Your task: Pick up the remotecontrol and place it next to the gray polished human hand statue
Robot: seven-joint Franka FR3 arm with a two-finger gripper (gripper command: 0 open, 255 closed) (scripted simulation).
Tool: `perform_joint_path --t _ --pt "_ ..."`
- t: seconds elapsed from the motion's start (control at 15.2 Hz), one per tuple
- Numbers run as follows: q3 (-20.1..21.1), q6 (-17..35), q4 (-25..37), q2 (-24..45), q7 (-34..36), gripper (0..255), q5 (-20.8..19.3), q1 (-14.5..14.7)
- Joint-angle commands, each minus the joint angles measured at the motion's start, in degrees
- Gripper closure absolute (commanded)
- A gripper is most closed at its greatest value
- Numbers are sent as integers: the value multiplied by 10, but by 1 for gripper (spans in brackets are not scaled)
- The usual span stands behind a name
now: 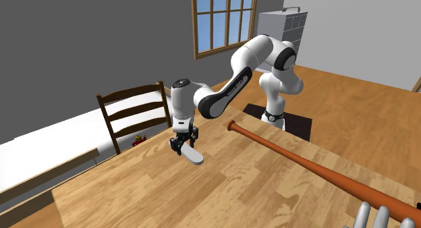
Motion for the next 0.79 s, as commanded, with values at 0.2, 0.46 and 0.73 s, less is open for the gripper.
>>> perform_joint_path --t 0.2,0.46,0.73 --pt "0 0 0 0 0 255 0 0" --pt "0 0 0 0 0 255 0 0" --pt "-5 -24 11 -14 5 255 -9 3"
